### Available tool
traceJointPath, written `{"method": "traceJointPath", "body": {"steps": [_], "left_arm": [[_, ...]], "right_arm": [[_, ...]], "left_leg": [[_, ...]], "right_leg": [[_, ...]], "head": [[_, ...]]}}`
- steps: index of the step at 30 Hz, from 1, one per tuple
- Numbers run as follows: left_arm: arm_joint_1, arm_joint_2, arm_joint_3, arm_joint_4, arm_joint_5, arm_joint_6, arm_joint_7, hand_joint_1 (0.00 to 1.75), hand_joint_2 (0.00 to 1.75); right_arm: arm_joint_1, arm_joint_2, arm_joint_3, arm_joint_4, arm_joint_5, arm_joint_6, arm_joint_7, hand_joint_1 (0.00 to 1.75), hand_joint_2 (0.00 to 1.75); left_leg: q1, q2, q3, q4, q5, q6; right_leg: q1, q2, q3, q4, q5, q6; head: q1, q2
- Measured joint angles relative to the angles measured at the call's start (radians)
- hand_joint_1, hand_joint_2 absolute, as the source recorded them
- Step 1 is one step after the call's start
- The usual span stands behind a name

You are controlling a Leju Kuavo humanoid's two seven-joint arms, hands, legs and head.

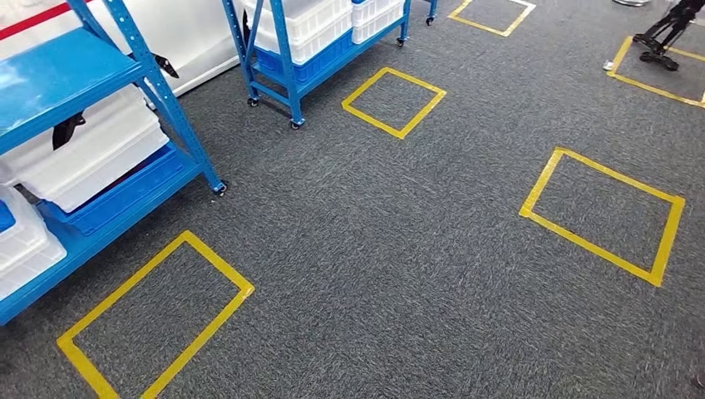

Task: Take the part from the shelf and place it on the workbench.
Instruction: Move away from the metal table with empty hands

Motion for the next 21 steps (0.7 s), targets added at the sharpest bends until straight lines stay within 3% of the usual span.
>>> {"method": "traceJointPath", "body": {"steps": [1,3,4,6,7,8,9,10,11,12,14,16,17,18,19,21], "left_arm": [[-0.001,0.0,-0.001,0.0,0.0,0.0,0.0,0.0,0.0],[0.001,0.0,-0.002,0.0,0.0,0.001,-0.001,0.0,0.0],[0.003,-0.001,-0.003,0.001,0.0,0.001,-0.001,0.0,0.0],[0.003,-0.003,-0.003,0.001,0.0,0.002,-0.002,0.0,0.0],[0.002,-0.005,-0.003,0.001,0.0,0.002,-0.003,0.0,0.0],[0.0,-0.005,-0.003,0.001,0.0,0.002,-0.004,0.0,0.0],[-0.001,-0.006,-0.003,0.001,0.0,0.002,-0.006,0.0,0.0],[-0.001,-0.006,-0.003,0.001,0.0,0.002,-0.007,0.0,0.0],[0.0,-0.007,-0.004,0.001,0.0,0.002,-0.007,0.0,0.0],[0.001,-0.008,-0.004,0.001,0.0,0.002,-0.007,0.0,0.0],[0.002,-0.01,-0.004,0.001,0.001,0.002,-0.007,0.0,0.0],[0.0,-0.011,-0.004,0.001,0.002,0.002,-0.007,0.0,0.0],[0.0,-0.011,-0.004,0.001,0.003,0.002,-0.007,0.0,0.0],[0.002,-0.011,-0.004,0.001,0.003,0.002,-0.007,0.0,0.0],[0.004,-0.011,-0.004,0.002,0.003,0.002,-0.007,0.0,0.0],[0.008,-0.012,-0.004,0.002,0.004,0.002,-0.007,0.0,0.0]], "right_arm": [[-0.001,0.001,0.0,0.0,0.001,0.0,0.0,0.0,0.0],[-0.006,0.001,0.0,0.0,0.001,0.0,0.0,0.0,0.0],[-0.008,0.001,0.0,0.0,0.002,0.0,0.0,0.0,0.0],[-0.009,0.001,0.0,0.0,0.002,0.0,0.001,0.0,0.0],[-0.007,0.001,0.0,0.0,0.002,0.0,0.001,0.0,0.0],[-0.005,0.002,0.0,0.0,0.002,0.0,0.001,0.0,0.0],[-0.003,0.002,0.0,0.0,0.002,0.0,0.001,0.0,0.0],[-0.002,0.002,0.0,0.0,0.003,0.0,0.002,0.0,0.0],[-0.001,0.001,0.0,0.0,0.003,0.0,0.002,0.0,0.0],[-0.001,0.001,0.0,0.0,0.003,-0.001,0.003,0.0,0.0],[0.0,0.001,0.0,0.0,0.004,-0.001,0.004,0.0,0.0],[0.0,0.001,0.0,0.0,0.005,-0.001,0.005,0.0,0.0],[-0.001,0.001,0.0,0.0,0.005,-0.001,0.005,0.0,0.0],[-0.002,0.001,0.0,0.0,0.005,-0.001,0.005,0.0,0.0],[-0.003,0.001,0.0,0.0,0.006,-0.001,0.006,0.0,0.0],[-0.002,0.001,0.0,0.0,0.006,-0.001,0.006,0.0,0.0]], "left_leg": [[-0.005,0.015,0.012,-0.027,0.004,0.005],[-0.007,-0.006,0.009,-0.034,0.008,0.012],[-0.005,-0.019,0.012,-0.04,0.013,0.016],[0.004,-0.044,0.015,-0.052,0.024,0.025],[0.007,-0.056,0.015,-0.054,0.028,0.027],[0.008,-0.07,0.012,-0.053,0.03,0.03],[0.008,-0.085,0.009,-0.052,0.032,0.03],[0.008,-0.1,0.007,-0.05,0.032,0.03],[0.009,-0.116,0.006,-0.047,0.032,0.028],[0.011,-0.132,0.005,-0.043,0.031,0.026],[0.015,-0.16,0.002,-0.034,0.027,0.017],[0.016,-0.186,-0.007,-0.024,0.026,0.001],[0.016,-0.198,-0.013,-0.023,0.028,-0.007],[0.018,-0.211,-0.018,-0.023,0.031,-0.014],[0.02,-0.209,-0.022,-0.022,0.031,-0.02],[0.019,-0.16,-0.043,0.018,0.004,-0.026]], "right_leg": [[0.001,-0.011,0.002,0.001,-0.002,0.004],[0.002,-0.033,0.006,0.0,-0.004,0.012],[0.001,-0.027,0.008,0.003,-0.008,0.018],[-0.004,0.033,-0.01,0.053,-0.046,0.029],[-0.009,0.073,-0.034,0.107,-0.078,0.033],[-0.012,0.1,-0.066,0.173,-0.111,0.036],[-0.015,0.11,-0.097,0.234,-0.134,0.038],[-0.018,0.114,-0.117,0.271,-0.138,0.04],[-0.02,0.115,-0.12,0.271,-0.122,0.041],[-0.022,0.118,-0.107,0.237,-0.091,0.043],[-0.029,0.156,-0.05,0.106,-0.023,0.045],[-0.032,0.195,-0.017,0.028,0.0,0.043],[-0.031,0.2,-0.016,0.024,-0.004,0.04],[-0.029,0.188,-0.017,0.023,-0.001,0.034],[-0.029,0.174,-0.017,0.021,0.002,0.027],[-0.028,0.147,-0.017,0.014,0.006,0.011]], "head": [[0.0,0.0],[0.0,0.0],[0.001,0.0],[0.003,0.0],[0.004,0.0],[0.005,0.0],[0.006,0.0],[0.006,0.0],[0.006,0.0],[0.006,0.0],[0.006,0.0],[0.006,0.0],[0.006,0.0],[0.006,0.0],[0.006,0.0],[0.003,0.0]]}}
